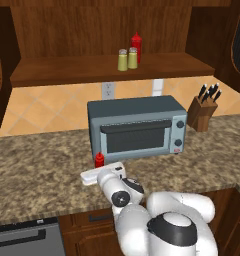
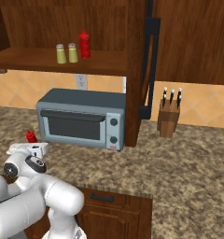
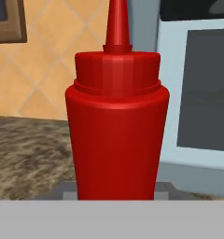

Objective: Put the shaker and condiment bottle from the counter next to their counterparts in the cabinet.

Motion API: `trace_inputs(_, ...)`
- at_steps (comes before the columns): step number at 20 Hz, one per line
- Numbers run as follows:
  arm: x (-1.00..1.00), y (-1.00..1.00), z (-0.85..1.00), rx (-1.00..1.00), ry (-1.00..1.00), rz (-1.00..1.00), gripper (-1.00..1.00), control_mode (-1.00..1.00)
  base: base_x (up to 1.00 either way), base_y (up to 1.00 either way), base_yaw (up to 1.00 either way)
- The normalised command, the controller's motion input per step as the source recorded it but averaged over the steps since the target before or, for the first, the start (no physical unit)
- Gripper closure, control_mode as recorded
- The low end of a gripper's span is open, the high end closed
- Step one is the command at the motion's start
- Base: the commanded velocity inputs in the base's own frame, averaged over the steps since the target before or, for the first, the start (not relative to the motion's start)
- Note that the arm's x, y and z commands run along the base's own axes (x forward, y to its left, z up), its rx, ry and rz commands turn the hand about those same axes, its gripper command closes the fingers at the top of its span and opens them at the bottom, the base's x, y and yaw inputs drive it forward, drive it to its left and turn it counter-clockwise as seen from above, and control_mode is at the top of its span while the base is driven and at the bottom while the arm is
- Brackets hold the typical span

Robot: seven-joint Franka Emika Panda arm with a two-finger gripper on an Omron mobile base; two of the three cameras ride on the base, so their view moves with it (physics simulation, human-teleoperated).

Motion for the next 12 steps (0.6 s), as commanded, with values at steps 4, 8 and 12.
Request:
trace_inputs(4, -0.32, -0.28, 0.35, 0.00, 0.11, -0.09, 1.00, -1.00, 0.00, 0.00, 0.00)
trace_inputs(8, -0.25, -0.13, 0.41, 0.00, 0.06, -0.08, 1.00, -1.00, 0.00, 0.00, 0.00)
trace_inputs(12, -0.24, -0.14, 0.44, 0.00, 0.05, -0.09, 1.00, -1.00, 0.00, 0.00, 0.00)
